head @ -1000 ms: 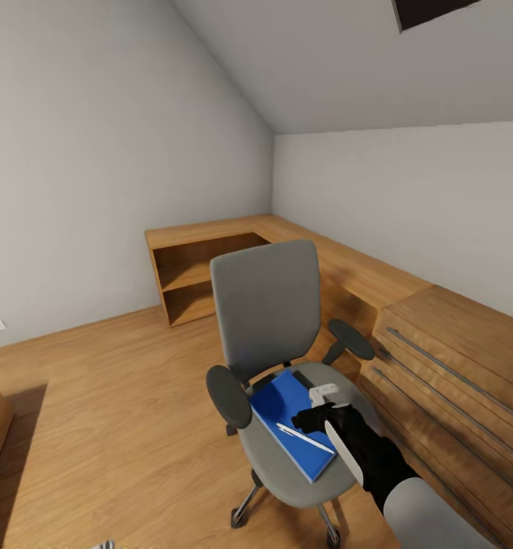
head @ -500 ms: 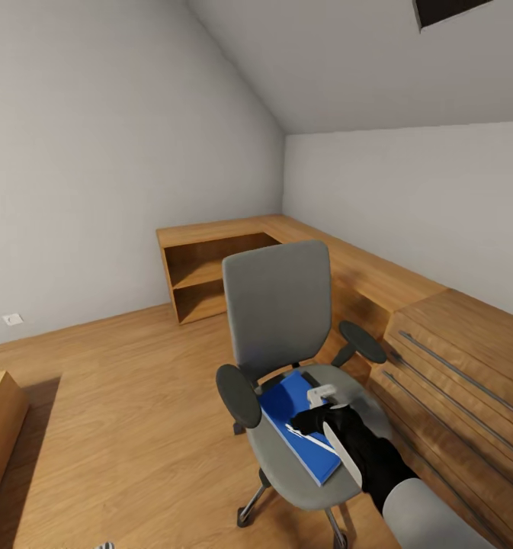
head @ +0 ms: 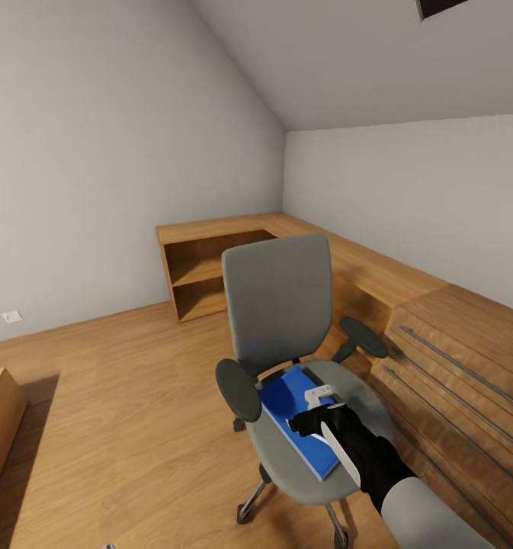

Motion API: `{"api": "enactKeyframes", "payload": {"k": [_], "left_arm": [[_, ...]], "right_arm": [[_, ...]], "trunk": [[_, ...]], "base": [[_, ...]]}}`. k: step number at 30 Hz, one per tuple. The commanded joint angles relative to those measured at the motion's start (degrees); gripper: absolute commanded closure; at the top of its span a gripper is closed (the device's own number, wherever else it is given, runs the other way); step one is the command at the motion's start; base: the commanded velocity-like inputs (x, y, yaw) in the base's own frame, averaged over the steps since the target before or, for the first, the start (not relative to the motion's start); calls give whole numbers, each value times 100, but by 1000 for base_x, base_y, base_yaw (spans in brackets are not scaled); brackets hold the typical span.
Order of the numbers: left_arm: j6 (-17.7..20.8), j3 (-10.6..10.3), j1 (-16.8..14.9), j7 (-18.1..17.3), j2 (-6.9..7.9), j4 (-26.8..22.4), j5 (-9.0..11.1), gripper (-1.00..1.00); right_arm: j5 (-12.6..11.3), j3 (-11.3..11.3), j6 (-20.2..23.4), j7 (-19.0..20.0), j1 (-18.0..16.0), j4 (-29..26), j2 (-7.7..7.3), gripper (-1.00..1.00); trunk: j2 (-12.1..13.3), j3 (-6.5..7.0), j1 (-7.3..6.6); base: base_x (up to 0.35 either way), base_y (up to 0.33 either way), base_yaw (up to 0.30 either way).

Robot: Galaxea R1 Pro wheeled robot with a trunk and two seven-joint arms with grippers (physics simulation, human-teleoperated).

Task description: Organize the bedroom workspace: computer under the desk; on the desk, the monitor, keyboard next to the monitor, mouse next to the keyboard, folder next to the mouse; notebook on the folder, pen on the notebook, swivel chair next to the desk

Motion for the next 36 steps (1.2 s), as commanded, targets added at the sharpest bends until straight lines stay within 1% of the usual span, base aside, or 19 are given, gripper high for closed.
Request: {"api": "enactKeyframes", "payload": {"k": [1, 3, 11, 24, 30, 36], "left_arm": [[17, -15, 1, 45, 2, -13, 43, -100], [17, -12, 1, 46, -3, -11, 43, -100], [17, -8, 1, 47, -12, -7, 44, -100], [17, -7, 1, 47, -13, -8, 44, -100], [17, -7, 1, 47, -14, -8, 44, -100], [17, -7, 1, 42, -14, -8, 44, -100]], "right_arm": [[-24, 13, 21, -5, -5, -8, -6, -100], [-23, 16, 15, -5, -6, -9, -9, -100], [-21, 22, 6, -5, -7, -10, -14, -100], [-21, 23, 6, -5, -7, -11, -15, -100], [-21, 23, 5, -5, -7, -11, -15, -100], [8, 24, 4, -5, -7, -66, -17, -100]], "trunk": [[-44, -23, 23], [-124, -59, 66], [-124, -59, 66], [-646, -292, 352], [-646, -292, 352], [-886, -400, 484]], "base": [[0, 0, 0], [0, 0, 0], [0, 0, 0], [0, 0, 0], [0, 0, 0], [0, 0, 0]]}}
